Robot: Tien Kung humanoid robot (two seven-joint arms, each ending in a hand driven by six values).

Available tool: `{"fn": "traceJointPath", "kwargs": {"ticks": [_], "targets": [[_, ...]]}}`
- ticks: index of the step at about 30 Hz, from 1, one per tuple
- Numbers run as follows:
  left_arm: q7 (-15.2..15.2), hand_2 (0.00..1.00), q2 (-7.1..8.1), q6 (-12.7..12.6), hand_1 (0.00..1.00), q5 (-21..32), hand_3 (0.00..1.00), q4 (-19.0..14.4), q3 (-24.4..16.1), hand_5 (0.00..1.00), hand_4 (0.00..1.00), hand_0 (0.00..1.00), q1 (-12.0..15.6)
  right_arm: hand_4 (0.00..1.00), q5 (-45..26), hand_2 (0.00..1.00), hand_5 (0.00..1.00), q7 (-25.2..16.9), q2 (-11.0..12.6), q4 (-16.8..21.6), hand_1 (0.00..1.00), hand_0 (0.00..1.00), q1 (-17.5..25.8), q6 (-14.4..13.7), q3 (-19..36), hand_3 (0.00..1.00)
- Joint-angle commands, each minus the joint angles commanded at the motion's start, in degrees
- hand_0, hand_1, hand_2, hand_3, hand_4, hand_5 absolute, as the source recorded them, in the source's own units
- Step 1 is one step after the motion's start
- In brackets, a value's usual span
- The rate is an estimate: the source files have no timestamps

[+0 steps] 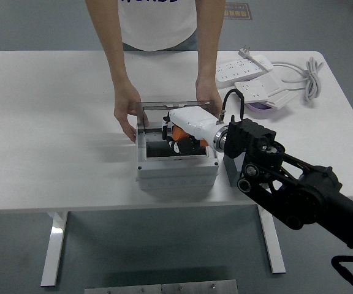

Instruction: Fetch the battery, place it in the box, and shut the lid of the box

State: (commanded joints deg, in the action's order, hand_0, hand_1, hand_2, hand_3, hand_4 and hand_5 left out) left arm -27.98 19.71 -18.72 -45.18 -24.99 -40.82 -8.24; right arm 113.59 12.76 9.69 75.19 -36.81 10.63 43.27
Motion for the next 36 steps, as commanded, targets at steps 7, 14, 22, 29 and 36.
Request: {"fn": "traceJointPath", "kwargs": {"ticks": [7, 14, 22, 29, 36], "targets": [[-0.01, 0.602, 0.01, 0.0, 0.699, 0.03, 0.59, -0.01, 0.01, 0.006, 0.585, 0.628, -0.05, 0.173, -1.51, 0.262, 0.002, -0.45, -0.19, -0.41, 0.217, 0.204, 0.24, -0.18, 0.38, 0.32], [-0.07, 0.602, 0.0, 0.01, 0.699, -0.03, 0.591, -0.02, -0.02, 0.006, 0.585, 0.628, -0.13, 0.181, -2.78, 0.27, 0.002, -1.26, -0.25, -0.92, 0.222, 0.206, 0.38, -0.28, 0.56, 0.313], [-0.14, 0.602, 0.0, -0.01, 0.699, -0.11, 0.591, -0.05, -0.07, 0.006, 0.585, 0.627, -0.17, 0.475, -3.44, 0.369, 0.002, -2.06, -0.29, -1.31, 0.258, 0.217, 0.5, -0.97, 0.38, 0.379], [-0.22, 0.601, -0.02, 0.0, 0.699, -0.18, 0.591, -0.09, -0.08, 0.005, 0.585, 0.627, -0.12, 0.53, -4.13, 0.426, 0.048, -2.81, -0.29, -1.55, 0.291, 0.21, 0.55, -1.4, 0.21, 0.417], [-0.26, 0.599, -0.02, 0.02, 0.699, -0.25, 0.591, -0.1, -0.12, 0.005, 0.585, 0.627, -0.15, 0.654, -4.45, 0.423, 0.072, -3.12, -0.21, -1.78, 0.295, 0.194, 0.63, -1.72, 0.23, 0.428]]}}
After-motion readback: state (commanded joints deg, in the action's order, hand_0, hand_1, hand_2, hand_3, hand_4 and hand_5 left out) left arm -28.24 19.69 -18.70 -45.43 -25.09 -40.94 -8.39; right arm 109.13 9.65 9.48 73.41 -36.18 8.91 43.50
